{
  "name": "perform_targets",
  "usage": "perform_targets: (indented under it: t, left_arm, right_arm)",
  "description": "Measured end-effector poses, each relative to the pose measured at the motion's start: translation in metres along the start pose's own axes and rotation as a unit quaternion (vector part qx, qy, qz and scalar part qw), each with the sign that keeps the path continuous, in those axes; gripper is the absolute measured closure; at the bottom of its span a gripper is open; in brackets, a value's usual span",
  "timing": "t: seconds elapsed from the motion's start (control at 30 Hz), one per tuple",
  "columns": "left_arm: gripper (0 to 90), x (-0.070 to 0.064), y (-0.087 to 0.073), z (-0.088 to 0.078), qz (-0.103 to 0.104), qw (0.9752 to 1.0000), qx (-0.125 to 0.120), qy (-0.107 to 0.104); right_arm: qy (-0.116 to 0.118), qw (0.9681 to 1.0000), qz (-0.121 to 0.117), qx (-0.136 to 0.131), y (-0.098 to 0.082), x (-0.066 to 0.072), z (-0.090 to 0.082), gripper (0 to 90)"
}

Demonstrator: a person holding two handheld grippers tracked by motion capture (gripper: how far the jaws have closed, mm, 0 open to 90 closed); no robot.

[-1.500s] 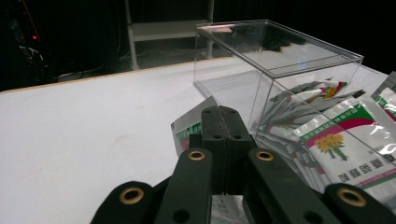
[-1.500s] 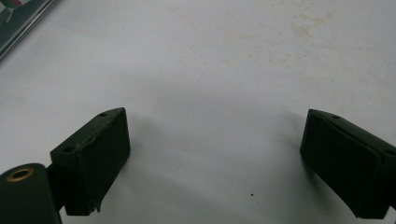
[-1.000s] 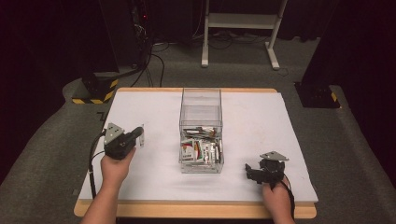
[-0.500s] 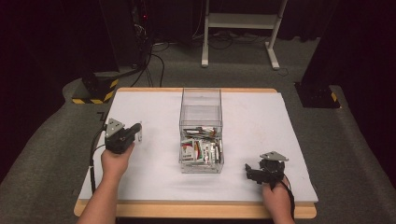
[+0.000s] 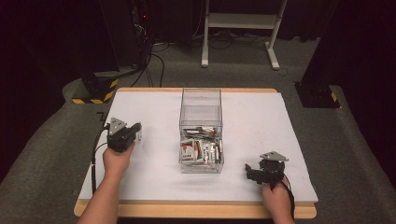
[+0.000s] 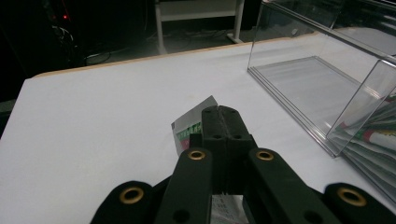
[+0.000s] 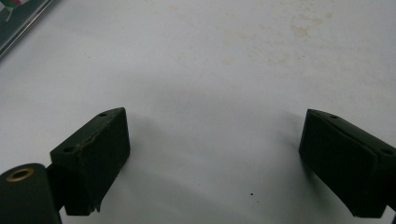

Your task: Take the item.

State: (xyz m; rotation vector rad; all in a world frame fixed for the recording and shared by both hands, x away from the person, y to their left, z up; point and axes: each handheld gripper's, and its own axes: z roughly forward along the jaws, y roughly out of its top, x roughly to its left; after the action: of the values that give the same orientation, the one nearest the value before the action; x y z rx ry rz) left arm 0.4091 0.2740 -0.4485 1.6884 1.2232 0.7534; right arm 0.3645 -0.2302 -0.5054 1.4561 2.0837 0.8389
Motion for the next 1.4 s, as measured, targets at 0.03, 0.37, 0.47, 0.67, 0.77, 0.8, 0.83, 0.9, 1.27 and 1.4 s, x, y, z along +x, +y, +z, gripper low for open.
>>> perform_targets:
  t: [0.03, 0.37, 0.47, 0.67, 0.77, 0.8, 0.83, 0.9, 1.27, 1.4]
  left_arm:
    - [90.0, -0.001, -0.002, 0.002, 0.001, 1.0, 0.001, 0.0]
    - [90.0, -0.008, -0.007, 0.011, -0.003, 1.0, 0.005, -0.008]
    - [90.0, -0.013, -0.008, 0.015, -0.004, 0.9999, 0.007, -0.013]
    - [90.0, -0.019, -0.009, 0.019, -0.006, 0.9998, 0.008, -0.019]
    - [90.0, -0.024, -0.01, 0.023, -0.006, 0.9996, 0.009, -0.024]
    - [90.0, -0.024, -0.01, 0.023, -0.006, 0.9996, 0.009, -0.024]
    - [90.0, -0.026, -0.011, 0.025, -0.006, 0.9996, 0.01, -0.027]
    - [90.0, -0.029, -0.011, 0.027, -0.007, 0.9995, 0.012, -0.028]
    - [90.0, -0.043, -0.014, 0.039, -0.01, 0.9988, 0.024, -0.041]
    - [83.7, -0.047, -0.014, 0.043, -0.019, 0.9982, 0.031, -0.048]
  right_arm:
    - [0.0, 1.0, 0.0, 0.0, 0.0, 0.0, 0.0, 8.6]
    - [0.0, 1.0, 0.0, 0.0, 0.0, 0.0, 0.0, 8.6]
    - [0.0, 1.0, 0.0, 0.0, 0.0, 0.0, 0.0, 8.6]
    - [0.0, 1.0, 0.0, -0.001, 0.0, 0.0, 0.0, 8.6]
    - [0.0, 1.0, 0.0, 0.0, 0.0, 0.0, 0.0, 8.6]
    - [0.0, 1.0, 0.0, 0.0, 0.0, 0.0, 0.0, 8.6]
    - [0.0, 1.0, 0.0, -0.001, 0.0, 0.0, 0.0, 8.7]
    - [0.0, 1.0, 0.0, 0.0, 0.0, 0.0, 0.0, 8.7]
    - [0.0, 1.0, 0.0, -0.001, 0.0, 0.0, 0.0, 8.8]
    - [0.0, 1.0, 0.0, -0.001, 0.0, 0.0, 0.0, 8.8]
